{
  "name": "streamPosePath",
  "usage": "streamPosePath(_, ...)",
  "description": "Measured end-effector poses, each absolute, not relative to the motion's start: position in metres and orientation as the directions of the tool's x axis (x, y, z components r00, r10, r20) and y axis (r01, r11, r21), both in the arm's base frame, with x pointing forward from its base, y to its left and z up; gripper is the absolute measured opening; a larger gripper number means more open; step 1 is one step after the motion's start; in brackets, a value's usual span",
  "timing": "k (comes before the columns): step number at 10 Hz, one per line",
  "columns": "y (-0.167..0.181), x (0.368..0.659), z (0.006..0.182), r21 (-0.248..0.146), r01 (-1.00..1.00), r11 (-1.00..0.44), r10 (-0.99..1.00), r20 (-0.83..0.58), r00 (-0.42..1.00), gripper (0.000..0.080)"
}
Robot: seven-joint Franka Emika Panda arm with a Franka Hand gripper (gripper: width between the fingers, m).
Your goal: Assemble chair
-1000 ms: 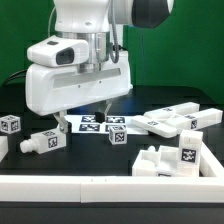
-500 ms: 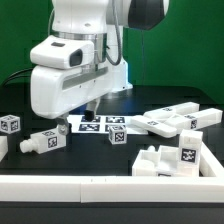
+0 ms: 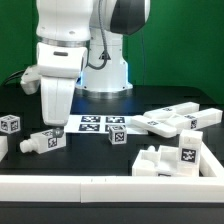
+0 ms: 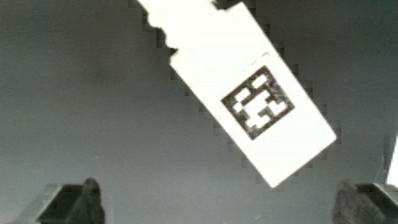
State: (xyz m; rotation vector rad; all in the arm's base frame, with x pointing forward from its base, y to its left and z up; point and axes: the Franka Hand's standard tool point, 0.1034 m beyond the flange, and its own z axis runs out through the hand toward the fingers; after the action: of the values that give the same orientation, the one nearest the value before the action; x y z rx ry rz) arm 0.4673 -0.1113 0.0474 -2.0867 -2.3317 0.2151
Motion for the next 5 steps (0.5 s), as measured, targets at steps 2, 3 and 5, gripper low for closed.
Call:
streamPosePath(2,-0.130,0.451,0.033,-0.170,0.904,0.393,0.912,-0.055,-0.407,0.0649)
streamPosePath(3,-0.133,0.444,0.026,-0.187,0.895,0.406,0.906,-0.045,-0.420,0.0649)
streamPosePath(5,-0.139,0.435,0.013,-0.217,0.886,0.411,0.904,-0.033,-0.427,0.0649)
